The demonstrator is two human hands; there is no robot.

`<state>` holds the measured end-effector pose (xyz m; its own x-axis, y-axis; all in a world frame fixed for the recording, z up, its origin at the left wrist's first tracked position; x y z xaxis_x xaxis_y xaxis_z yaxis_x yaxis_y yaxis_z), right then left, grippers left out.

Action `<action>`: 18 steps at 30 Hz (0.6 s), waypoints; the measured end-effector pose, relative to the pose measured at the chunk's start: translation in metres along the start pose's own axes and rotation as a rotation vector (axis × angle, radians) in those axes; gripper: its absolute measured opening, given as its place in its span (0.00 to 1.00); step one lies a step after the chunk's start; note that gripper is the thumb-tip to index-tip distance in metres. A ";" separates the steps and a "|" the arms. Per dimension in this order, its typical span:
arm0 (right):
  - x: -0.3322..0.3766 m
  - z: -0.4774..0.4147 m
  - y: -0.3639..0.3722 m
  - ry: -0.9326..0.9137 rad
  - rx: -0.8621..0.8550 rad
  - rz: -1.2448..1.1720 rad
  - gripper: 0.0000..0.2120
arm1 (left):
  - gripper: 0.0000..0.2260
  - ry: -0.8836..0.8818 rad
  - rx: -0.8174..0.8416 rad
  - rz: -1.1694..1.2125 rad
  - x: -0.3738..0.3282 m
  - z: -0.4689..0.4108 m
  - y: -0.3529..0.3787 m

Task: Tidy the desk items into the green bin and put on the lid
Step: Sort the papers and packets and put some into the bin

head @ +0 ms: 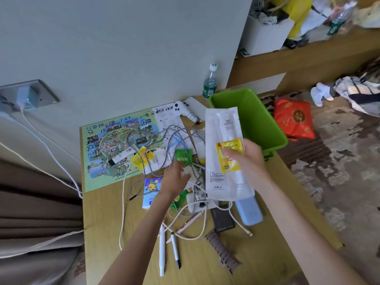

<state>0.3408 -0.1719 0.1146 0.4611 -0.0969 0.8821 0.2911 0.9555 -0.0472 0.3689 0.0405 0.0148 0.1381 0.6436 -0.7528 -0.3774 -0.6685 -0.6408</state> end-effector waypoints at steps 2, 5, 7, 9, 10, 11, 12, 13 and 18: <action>0.015 -0.007 -0.015 -0.028 -0.030 -0.001 0.10 | 0.23 0.025 0.115 -0.232 0.006 -0.005 0.016; 0.030 -0.019 -0.035 -0.032 -0.082 -0.009 0.11 | 0.30 0.058 0.138 -0.392 0.007 -0.013 0.025; 0.037 -0.027 -0.043 -0.018 -0.099 -0.017 0.10 | 0.34 0.022 0.187 -0.384 0.012 -0.018 0.028; 0.041 -0.036 -0.046 -0.008 -0.099 -0.004 0.10 | 0.34 -0.010 0.220 -0.393 0.015 -0.023 0.027; 0.043 -0.041 -0.047 -0.004 -0.102 0.013 0.10 | 0.33 -0.021 0.210 -0.405 0.016 -0.025 0.025; 0.044 -0.047 -0.048 -0.001 -0.109 0.034 0.10 | 0.31 -0.026 0.191 -0.422 0.016 -0.027 0.022; 0.046 -0.053 -0.049 0.003 -0.121 0.057 0.11 | 0.29 -0.026 0.175 -0.440 0.016 -0.029 0.020; 0.047 -0.059 -0.050 0.008 -0.137 0.081 0.11 | 0.27 -0.026 0.164 -0.452 0.015 -0.030 0.018; 0.073 -0.090 -0.068 -0.049 -0.258 0.244 0.07 | 0.22 -0.093 0.061 -0.384 0.014 -0.035 0.000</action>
<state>0.4305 -0.2687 0.1395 0.5040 0.1449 0.8515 0.3822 0.8466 -0.3703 0.4030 0.0366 -0.0011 0.1968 0.8753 -0.4418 -0.3688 -0.3514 -0.8605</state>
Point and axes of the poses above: each hand's wrist, its own z-axis away from the middle knuckle, its own y-axis out of the palm, x = y × z, the point moved 8 cm from there along -z, towards the middle knuckle, and after that the axes turned 14 degrees about y, right-handed, at the moved point
